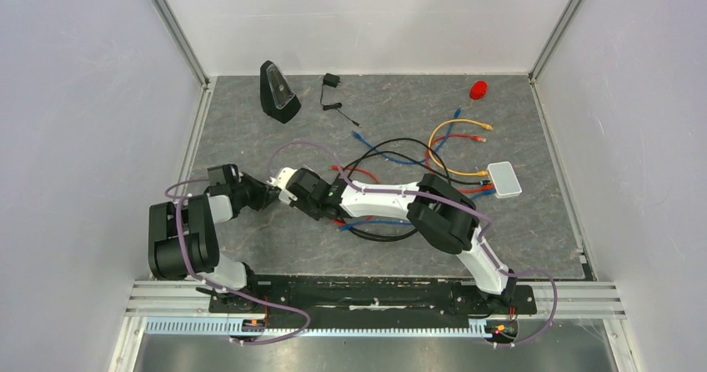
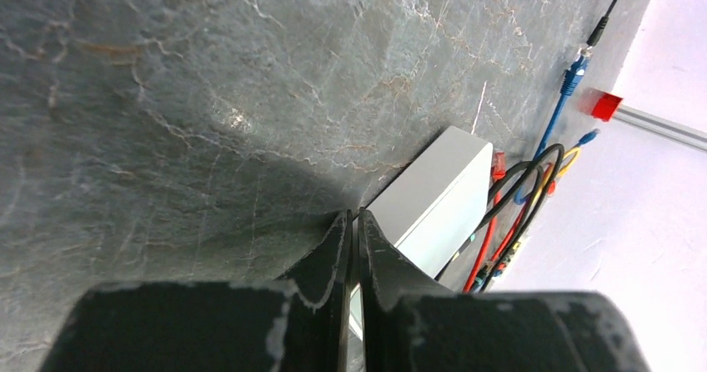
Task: Insert the plug into the switch port
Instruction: Insert the connector into the switch port.
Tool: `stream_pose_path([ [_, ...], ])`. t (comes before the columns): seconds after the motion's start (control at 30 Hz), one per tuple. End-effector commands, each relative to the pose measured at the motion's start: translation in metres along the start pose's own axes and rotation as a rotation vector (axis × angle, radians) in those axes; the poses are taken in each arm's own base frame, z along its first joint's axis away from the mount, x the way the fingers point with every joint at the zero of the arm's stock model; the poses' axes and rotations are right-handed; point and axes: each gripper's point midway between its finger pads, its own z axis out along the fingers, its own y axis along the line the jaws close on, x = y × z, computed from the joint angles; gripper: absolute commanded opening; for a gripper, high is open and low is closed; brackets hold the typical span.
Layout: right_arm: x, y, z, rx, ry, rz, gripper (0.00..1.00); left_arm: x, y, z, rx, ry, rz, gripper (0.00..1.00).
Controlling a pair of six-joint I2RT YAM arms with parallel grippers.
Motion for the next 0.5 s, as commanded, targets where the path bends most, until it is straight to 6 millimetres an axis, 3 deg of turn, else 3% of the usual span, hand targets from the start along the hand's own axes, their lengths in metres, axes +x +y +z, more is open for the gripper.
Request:
stream_pose_path([
  [0.0,-0.034,-0.002,0.020,-0.022,-0.172,0.106,0.00,0.066,0.013,-0.007,0.002,0.247,-0.114,0.11],
  [0.1,-0.038,0.003,0.020,-0.059,-0.193,0.055,0.00,0.064,0.011,-0.006,0.010,0.240,-0.092,0.10],
  [0.3,-0.049,-0.005,0.019,-0.050,-0.210,0.006,0.00,0.064,0.002,-0.008,0.036,0.249,-0.040,0.08],
  [0.47,-0.070,-0.009,0.025,-0.040,-0.248,-0.021,0.00,0.083,-0.015,-0.004,0.080,0.306,0.025,0.03],
])
